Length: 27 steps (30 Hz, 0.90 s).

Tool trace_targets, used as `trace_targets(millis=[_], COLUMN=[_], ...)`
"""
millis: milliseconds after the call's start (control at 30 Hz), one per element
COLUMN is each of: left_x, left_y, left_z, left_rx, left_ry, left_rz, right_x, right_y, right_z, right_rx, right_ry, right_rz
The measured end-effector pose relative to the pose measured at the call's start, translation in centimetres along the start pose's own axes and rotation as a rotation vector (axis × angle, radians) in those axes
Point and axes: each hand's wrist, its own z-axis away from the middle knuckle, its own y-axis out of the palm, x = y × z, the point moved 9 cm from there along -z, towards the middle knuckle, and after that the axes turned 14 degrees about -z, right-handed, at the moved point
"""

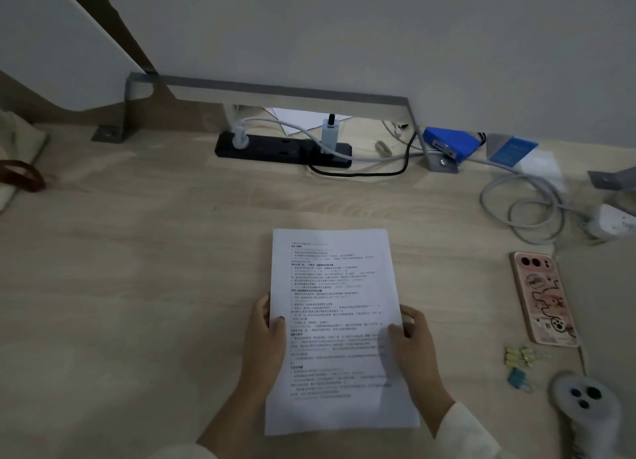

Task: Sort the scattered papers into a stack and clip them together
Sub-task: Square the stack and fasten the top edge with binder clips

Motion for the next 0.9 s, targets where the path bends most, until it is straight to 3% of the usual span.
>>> trace_targets(millis=[567, 700, 900], left_x=[1.9, -0.1, -4.5], left_y=[0.0, -0.5, 3.6], left_z=[-0.6, 0.9, 2.7], left_rx=[0.018, -0.066, -0.055], left_ry=[0.062, 0.105, 0.426], left_rz=[-0.164, -0.280, -0.463], right_x=[0.0, -0.6, 1.0], right_y=[-0.8, -3.5, -11.1], right_z=[0.3, 0.1, 1.6], right_rx=[0.036, -0.041, -0.360], right_ry=[-0.174, -0.218, -0.466], right_rz=[0.122, 0.201, 0.520])
